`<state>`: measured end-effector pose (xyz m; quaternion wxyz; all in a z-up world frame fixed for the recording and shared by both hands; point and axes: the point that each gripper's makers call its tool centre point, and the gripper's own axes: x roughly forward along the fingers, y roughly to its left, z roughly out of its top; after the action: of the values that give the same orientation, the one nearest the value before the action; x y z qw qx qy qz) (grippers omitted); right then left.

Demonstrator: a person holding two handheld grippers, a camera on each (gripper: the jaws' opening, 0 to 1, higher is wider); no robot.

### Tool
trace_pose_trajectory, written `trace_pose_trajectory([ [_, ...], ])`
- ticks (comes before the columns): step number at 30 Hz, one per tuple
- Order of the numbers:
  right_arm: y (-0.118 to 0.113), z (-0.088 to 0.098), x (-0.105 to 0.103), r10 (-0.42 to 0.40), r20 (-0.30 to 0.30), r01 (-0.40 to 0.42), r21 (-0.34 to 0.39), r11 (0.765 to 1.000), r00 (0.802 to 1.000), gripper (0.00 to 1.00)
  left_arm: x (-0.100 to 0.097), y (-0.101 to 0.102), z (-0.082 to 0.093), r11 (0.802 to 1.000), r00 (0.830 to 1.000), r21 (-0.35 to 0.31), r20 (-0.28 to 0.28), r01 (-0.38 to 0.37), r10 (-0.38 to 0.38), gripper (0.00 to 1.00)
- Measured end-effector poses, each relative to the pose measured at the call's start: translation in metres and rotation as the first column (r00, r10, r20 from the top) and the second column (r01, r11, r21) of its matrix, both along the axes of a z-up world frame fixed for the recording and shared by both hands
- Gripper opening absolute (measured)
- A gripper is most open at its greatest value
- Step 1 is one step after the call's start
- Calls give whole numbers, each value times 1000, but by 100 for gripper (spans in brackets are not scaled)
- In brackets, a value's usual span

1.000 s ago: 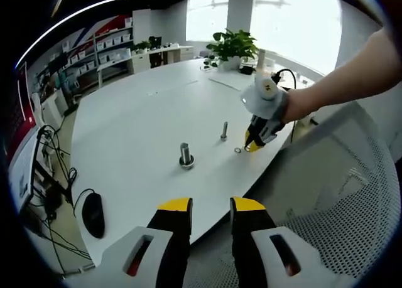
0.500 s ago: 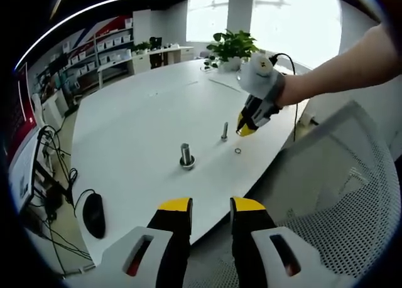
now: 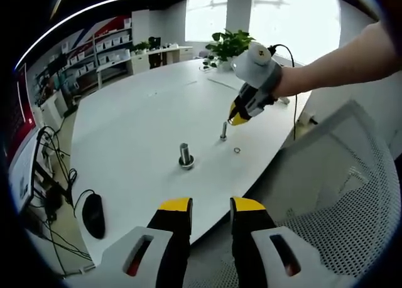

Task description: Place the washer onto the threaded stud by aligning its center hole with the stud, sliding it down to the base, and recovering from edge contact or off-axis alignment until the washer reaches the visible bottom stop.

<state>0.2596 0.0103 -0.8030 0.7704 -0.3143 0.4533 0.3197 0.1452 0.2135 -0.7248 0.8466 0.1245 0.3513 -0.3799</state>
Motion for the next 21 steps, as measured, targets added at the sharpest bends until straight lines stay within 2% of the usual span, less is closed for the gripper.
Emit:
trace_pose_trajectory([
  [9, 4, 1, 4, 11, 3, -11, -4, 1000, 1000, 14, 0, 0, 0, 1000, 1000, 0, 1, -1, 1, 22],
  [21, 6, -7, 8, 12, -1, -12, -8, 1000, 1000, 14, 0, 0, 0, 1000, 1000, 1, 0, -2, 2, 22],
])
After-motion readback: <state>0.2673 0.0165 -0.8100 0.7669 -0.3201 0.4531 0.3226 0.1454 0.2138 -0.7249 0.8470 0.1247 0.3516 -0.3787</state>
